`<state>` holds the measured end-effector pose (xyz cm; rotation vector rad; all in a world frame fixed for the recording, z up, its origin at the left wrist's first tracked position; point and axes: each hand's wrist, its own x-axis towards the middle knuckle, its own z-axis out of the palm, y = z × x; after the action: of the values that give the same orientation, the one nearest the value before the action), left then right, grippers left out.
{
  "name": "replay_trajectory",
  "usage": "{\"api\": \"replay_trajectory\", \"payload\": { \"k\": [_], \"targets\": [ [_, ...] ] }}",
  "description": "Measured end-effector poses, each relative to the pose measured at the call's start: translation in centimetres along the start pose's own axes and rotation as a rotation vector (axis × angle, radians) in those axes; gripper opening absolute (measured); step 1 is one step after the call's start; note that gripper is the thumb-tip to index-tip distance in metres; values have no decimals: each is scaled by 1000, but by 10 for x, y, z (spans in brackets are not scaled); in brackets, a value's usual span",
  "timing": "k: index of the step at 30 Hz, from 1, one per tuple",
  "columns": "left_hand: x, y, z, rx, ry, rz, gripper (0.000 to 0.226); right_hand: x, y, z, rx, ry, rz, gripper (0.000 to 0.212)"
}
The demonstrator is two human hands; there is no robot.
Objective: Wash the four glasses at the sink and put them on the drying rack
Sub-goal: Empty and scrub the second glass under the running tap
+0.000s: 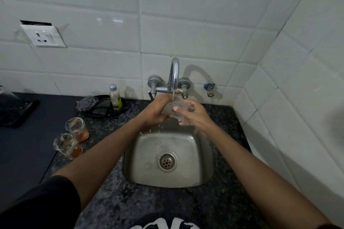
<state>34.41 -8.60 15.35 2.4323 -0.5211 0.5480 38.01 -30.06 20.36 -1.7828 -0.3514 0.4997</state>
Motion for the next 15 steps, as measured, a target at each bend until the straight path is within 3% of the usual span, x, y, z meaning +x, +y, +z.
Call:
{"api": "replay_trajectory", "payload": {
  "k": [3,5,10,15],
  "targets": [
    [3,4,-1,-14,-6,-13,60,-4,3,0,-323,47,-329,61],
    [6,3,-6,-5,-18,-2,60,-1,9,-3,-386,26,-401,65],
    [4,0,-9,46,-21,1,59,3,-3,-2,21,-45,32,68],
    [3,-3,-6,20,-42,-5,64,0,3,-3,-407,-2,-436,62]
  ]
}}
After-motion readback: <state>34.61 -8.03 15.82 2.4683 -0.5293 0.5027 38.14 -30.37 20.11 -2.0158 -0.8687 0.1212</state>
